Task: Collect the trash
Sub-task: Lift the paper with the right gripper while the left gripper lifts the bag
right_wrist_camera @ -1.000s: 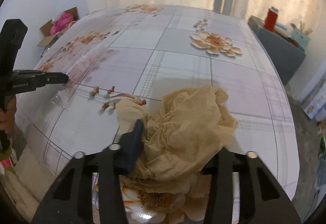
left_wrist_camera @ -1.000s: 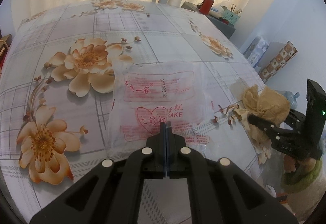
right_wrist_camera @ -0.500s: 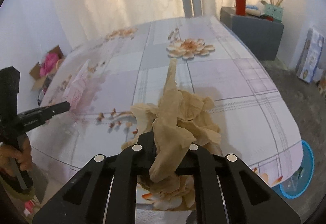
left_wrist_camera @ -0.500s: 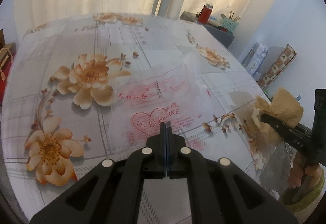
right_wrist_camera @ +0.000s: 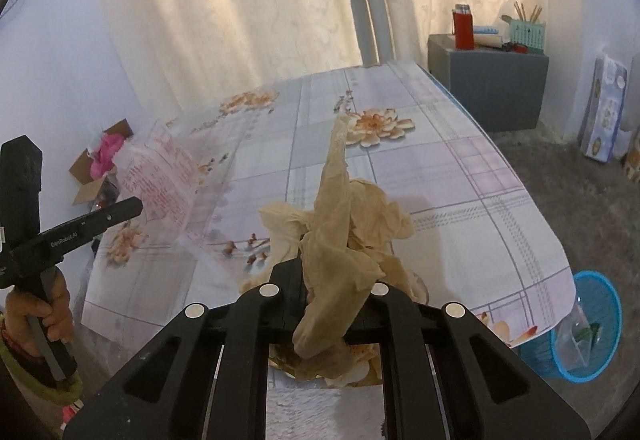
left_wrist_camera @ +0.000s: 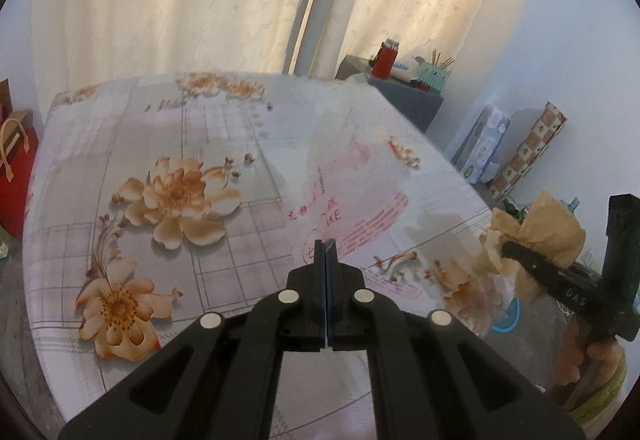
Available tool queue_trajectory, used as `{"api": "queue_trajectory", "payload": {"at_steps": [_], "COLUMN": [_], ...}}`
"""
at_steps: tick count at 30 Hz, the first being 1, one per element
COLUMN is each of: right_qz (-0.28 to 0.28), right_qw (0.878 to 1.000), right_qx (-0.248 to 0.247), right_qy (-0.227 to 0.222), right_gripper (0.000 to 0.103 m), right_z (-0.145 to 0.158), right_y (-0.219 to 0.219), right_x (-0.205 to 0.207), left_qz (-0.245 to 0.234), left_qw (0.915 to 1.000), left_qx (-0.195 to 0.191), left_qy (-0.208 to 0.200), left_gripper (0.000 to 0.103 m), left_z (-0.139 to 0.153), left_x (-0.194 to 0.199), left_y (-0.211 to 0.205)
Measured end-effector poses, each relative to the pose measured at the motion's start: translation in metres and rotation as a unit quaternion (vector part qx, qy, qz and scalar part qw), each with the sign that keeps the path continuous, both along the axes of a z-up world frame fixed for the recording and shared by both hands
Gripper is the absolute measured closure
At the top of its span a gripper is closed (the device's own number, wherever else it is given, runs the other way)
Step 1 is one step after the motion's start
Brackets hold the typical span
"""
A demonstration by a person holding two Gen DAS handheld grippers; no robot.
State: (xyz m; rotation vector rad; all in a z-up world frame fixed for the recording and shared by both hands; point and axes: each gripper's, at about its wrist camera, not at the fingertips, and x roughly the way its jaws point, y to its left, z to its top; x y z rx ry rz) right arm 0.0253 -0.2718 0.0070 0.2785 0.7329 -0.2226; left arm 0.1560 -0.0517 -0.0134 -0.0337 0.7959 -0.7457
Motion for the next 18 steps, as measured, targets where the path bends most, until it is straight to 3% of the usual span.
{"api": "queue_trajectory", "payload": {"at_steps": [18], "right_qz": [-0.012], "right_qw": [0.999], "right_qx": [0.016], "right_qy": [-0.033], "right_gripper": [0.092], "right_z": [0.016], "right_y": [-0.005], "right_x": [-0.031], "left_qz": [-0.026], "left_qw": [0.9988], "left_qx": [-0.021], "left_qy": [-0.036], "left_gripper": [0.103], "left_z": [0.038], "left_x": [-0.026], "left_y": [-0.013]}}
